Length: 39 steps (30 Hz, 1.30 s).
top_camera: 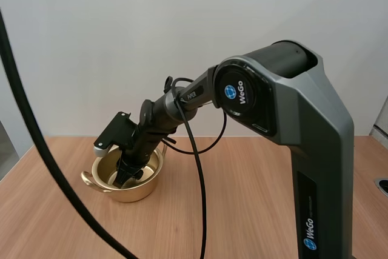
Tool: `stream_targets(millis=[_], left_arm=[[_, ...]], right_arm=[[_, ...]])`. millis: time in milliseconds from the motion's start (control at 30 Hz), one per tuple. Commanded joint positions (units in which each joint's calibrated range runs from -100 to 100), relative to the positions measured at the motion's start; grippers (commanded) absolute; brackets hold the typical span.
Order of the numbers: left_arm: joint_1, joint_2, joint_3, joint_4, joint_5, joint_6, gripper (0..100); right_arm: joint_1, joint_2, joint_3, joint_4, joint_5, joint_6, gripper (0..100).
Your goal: Open the pot, put the car inside, and close it
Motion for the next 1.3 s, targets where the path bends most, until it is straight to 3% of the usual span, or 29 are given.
stream_targets(millis=[0,500,633,733,833,933,1033,1133,1200,1267], left_arm=[[0.04,0.0,0.0,0.0,0.0,0.0,0],[0.04,0.0,0.0,0.0,0.7,0.4,0],[0.04,0.0,0.0,0.0,1.1,0.4,0],[0.04,0.0,0.0,0.0,1.7,0.4,0],[0.04,0.0,0.0,0.0,2.2,0.4,0],[0.04,0.0,0.0,0.0,2.2,0.4,0],[0.04,0.0,0.0,0.0,2.2,0.4,0],[0.04,0.0,0.0,0.0,2.2,0.4,0],[0.04,0.0,0.0,0.0,2.2,0.4,0],[0.04,0.0,0.0,0.0,2.2,0.4,0]], right_arm=[[0.0,0.0,-0.1,-0.6,-0.1,0.0,0],[0.0,0.0,-0.1,-2.7,0.5,0.0,0],[0.0,0.0,-0.1,-2.3,0.5,0.0,35],[0.0,0.0,-0.1,-1.9,0.1,0.4,54],[0.0,0.0,-0.1,-0.4,0.0,0.8,67],[0.0,0.0,-0.1,0.2,0.0,0.8,73],[0.0,-0.2,-0.1,0.2,-0.6,0.8,73],[0.0,-2.3,-0.1,0.2,-2.1,0.8,67],[0.0,-4.8,-0.1,0.2,-2.9,0.8,55],[0.0,-8.4,-0.1,0.2,-3.2,0.8,31]])
